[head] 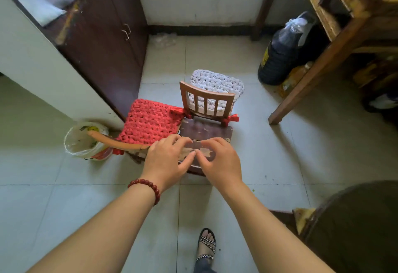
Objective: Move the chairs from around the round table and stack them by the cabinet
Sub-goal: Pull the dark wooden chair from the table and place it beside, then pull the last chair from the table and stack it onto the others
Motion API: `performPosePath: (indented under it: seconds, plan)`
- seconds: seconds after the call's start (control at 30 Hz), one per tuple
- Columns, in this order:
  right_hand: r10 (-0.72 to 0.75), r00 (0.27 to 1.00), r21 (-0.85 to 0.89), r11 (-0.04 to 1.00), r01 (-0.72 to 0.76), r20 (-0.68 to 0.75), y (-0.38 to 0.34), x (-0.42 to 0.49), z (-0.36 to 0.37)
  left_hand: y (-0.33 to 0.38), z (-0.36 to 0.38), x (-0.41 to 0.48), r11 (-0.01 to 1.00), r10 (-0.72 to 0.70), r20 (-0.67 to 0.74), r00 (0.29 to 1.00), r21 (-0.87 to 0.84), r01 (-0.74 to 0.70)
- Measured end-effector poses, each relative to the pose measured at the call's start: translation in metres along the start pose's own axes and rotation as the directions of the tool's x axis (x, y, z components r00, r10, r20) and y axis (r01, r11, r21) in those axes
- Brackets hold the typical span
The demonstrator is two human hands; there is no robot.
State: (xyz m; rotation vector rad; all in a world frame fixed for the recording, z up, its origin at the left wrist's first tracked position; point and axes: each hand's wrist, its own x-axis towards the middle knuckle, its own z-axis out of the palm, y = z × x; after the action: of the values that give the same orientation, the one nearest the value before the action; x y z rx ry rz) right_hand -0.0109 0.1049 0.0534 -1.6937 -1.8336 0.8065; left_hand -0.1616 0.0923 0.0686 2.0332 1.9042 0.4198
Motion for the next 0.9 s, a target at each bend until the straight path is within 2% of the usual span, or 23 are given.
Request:
performPosePath:
  seconds: [0.2,0.37,0.67,0.9]
  plan:
    - [-0.047,0.99,0.062,0.997,0.056,-0.135,-0.053,-0.037,-0.039,0.041,-0.057,-0.035,0.995,0.018,-0.087,0.996,-0.094,-0.026]
    - [-0.056,0.963,0.087,0.993,0.082,-0.263,-0.091,-0.103,-0.069,0.074,-0.104,-0.095,0.978,0.037,-0.134,0.99,-0.197,-0.063]
    - [-0.103,0.868,0.024,0.991,0.131,-0.485,-0.147,-0.264,-0.136,0.134,-0.166,-0.235,0.918,0.2,-0.206,0.958,-0.302,-0.257]
    - [-0.031,0.802,0.066,0.994,0.088,-0.596,-0.155,-0.354,-0.195,0.185,-0.196,-0.298,0.861,0.247,-0.261,0.933,-0.383,-0.335]
